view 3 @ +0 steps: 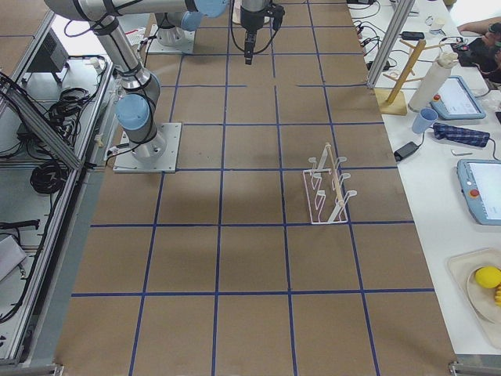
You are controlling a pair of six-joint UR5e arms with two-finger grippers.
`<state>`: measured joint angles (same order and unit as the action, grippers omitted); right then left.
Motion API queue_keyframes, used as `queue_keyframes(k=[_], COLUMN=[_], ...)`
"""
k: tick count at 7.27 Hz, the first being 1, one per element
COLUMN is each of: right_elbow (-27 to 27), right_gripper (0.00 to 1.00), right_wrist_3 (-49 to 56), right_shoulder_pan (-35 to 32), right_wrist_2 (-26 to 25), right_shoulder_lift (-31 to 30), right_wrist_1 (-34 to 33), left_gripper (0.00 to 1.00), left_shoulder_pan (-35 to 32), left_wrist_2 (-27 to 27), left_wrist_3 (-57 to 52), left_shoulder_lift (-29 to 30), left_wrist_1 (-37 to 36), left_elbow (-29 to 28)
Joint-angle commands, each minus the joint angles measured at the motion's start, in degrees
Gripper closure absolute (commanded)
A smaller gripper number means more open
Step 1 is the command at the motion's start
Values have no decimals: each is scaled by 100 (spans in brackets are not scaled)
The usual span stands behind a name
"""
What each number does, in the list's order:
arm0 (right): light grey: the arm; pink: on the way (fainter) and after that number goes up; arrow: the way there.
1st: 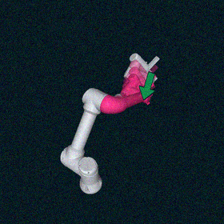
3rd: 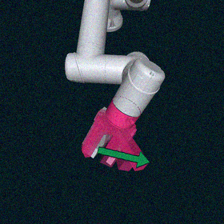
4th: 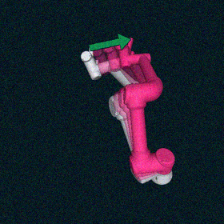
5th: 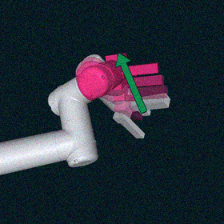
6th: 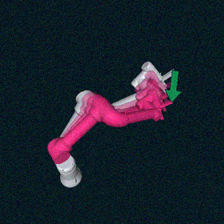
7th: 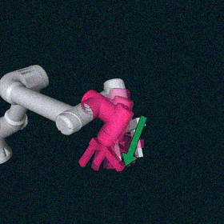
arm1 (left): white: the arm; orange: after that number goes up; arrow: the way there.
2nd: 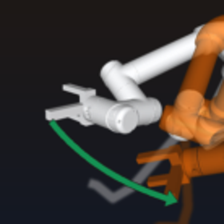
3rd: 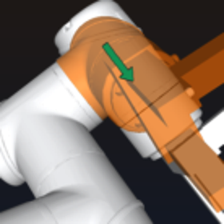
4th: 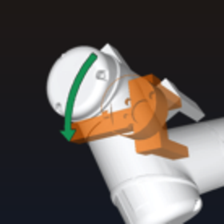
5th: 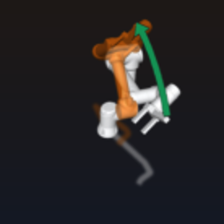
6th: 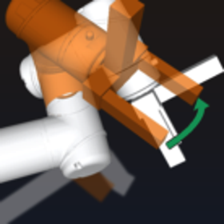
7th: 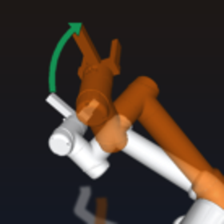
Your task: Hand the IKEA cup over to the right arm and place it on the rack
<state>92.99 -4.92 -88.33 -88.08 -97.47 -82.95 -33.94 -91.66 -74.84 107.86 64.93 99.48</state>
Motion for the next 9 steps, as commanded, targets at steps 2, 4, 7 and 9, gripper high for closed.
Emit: queue_keyframes(k=[2, 4, 7, 9], right_elbow=[18, 9, 9, 9], right_gripper=[0, 0, 0, 0], right_wrist_3=[0, 0, 0, 0], right_shoulder_pan=[0, 0, 0, 0], right_wrist_2=[-8, -8, 1, -8], right_shoulder_lift=[0, 0, -9, 0], right_wrist_1=[16, -1, 7, -1], left_gripper=[0, 0, 0, 0], left_shoulder_pan=[264, 274, 283, 283], left_wrist_2=[-124, -228, -396, -361], left_wrist_3=[40, 49, 49, 84], left_shoulder_lift=[314, 472, 631, 754], left_wrist_1=[-137, -411, -411, -437], left_elbow=[-34, 2, 45, 45])
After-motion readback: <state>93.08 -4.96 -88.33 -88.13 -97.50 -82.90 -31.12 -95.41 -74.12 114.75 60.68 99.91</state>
